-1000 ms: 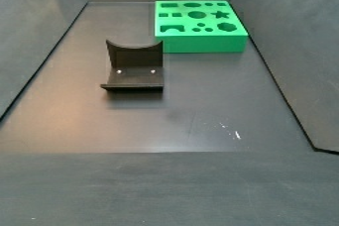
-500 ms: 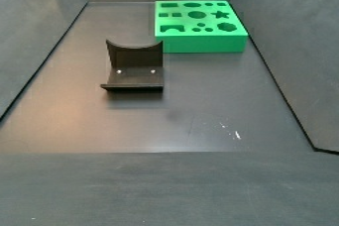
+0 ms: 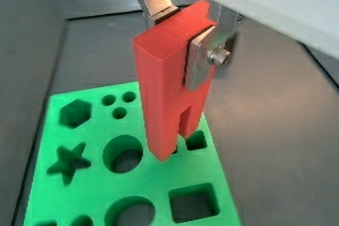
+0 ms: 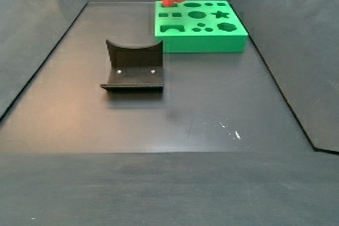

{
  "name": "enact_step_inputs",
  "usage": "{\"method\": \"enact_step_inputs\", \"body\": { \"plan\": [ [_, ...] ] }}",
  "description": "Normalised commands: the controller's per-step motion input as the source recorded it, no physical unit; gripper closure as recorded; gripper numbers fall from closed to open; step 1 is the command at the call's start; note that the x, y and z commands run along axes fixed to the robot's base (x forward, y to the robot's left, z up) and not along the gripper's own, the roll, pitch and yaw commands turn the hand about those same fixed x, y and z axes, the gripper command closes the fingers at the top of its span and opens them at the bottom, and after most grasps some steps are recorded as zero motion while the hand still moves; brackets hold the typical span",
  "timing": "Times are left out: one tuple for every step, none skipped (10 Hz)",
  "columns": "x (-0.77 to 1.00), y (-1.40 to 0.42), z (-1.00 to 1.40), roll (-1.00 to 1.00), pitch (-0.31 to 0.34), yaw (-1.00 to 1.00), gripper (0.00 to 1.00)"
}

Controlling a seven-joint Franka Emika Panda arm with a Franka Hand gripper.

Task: Insert the double-square object.

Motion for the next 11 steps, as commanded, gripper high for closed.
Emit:
{"method": "enact_step_inputs", "body": {
  "plan": [
    [0.08,0.03,-0.21,0.00,-0.041,-1.00,1.00],
    [0.12,0.07,-0.09,0.00,-0.090,-0.98,1.00],
    [0.15,0.12,-0.03,-0.04,-0.124,-0.91,1.00],
    [0.15,0.10,-0.05,-0.03,-0.113,-0.93,1.00],
    [0.11,0.06,-0.13,0.00,-0.066,-1.00,1.00],
    [0.04,0.00,-0.21,0.00,-0.004,-1.00,1.00],
    [0.18,0.00,-0.18,0.05,0.000,-0.82,1.00],
    [0.00,0.00,-0.12,0.08,0.036,-0.45,1.00],
    [-0.25,0.00,-0.10,0.09,0.027,-0.09,1.00],
    [-0.13,0.01,-0.14,0.07,0.023,-0.09,1.00],
    [-0.02,0.00,-0.21,0.00,0.000,-0.11,1.00]
  ]
}}
